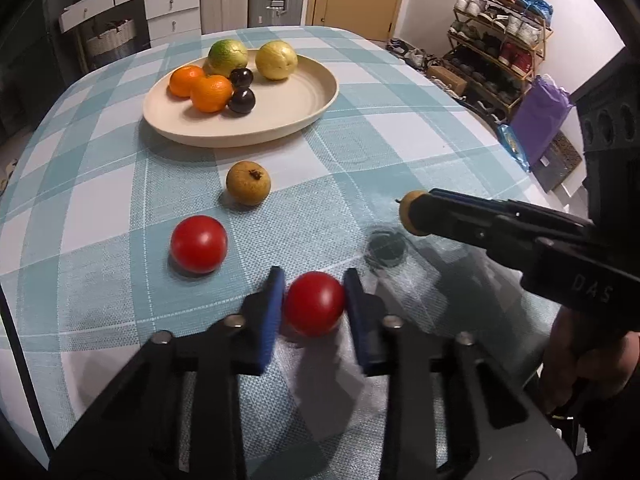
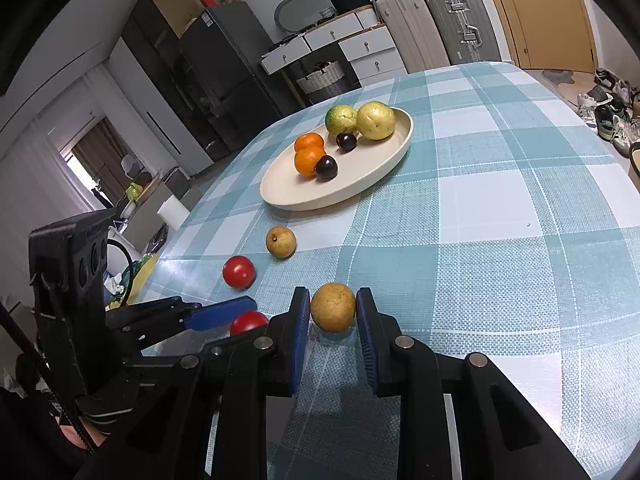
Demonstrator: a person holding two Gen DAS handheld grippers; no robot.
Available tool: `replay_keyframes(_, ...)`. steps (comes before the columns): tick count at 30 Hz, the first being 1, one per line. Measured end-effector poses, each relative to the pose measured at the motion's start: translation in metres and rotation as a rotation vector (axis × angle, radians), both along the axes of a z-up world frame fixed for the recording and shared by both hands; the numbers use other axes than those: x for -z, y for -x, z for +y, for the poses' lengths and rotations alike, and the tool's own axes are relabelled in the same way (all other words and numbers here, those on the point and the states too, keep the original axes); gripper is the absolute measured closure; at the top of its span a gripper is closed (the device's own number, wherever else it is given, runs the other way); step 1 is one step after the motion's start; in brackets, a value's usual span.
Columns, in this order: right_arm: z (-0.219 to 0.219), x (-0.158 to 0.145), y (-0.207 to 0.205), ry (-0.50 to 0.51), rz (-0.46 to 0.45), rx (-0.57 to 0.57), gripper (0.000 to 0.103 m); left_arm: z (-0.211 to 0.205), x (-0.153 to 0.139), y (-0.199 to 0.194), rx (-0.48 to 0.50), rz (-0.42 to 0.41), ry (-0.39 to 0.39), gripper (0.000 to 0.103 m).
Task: Organize fruits
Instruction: 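Grasp a red tomato with the left tool while the right tool holds the pear, then carry the tomato and pear onto the cream plate and open both tools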
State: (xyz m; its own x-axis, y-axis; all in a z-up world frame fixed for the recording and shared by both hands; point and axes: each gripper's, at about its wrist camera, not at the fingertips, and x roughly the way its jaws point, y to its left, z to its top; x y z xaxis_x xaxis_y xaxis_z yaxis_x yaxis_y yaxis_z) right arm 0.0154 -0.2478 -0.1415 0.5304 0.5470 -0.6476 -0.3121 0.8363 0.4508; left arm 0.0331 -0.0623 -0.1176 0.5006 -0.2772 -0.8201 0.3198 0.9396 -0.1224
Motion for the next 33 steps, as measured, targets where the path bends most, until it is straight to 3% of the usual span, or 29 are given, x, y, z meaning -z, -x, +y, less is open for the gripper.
replay_keyframes(8,-0.001,-0.002,-0.002,-0.021,0.006,-0.003,0.078,0.008,-0.007,-0.002,0.015,-0.008,0.042,0.078)
replay_keyframes(17,0.0,-0.009,-0.008,-0.039,0.003,-0.012,0.078,0.039,-0.028,-0.012,-0.024,0.003,0.174,0.078)
replay_keyframes(33,0.022,-0.039,-0.059,-0.106,-0.058,-0.081,0.078,0.091,-0.066,-0.074,-0.143,-0.05,0.232,0.078)
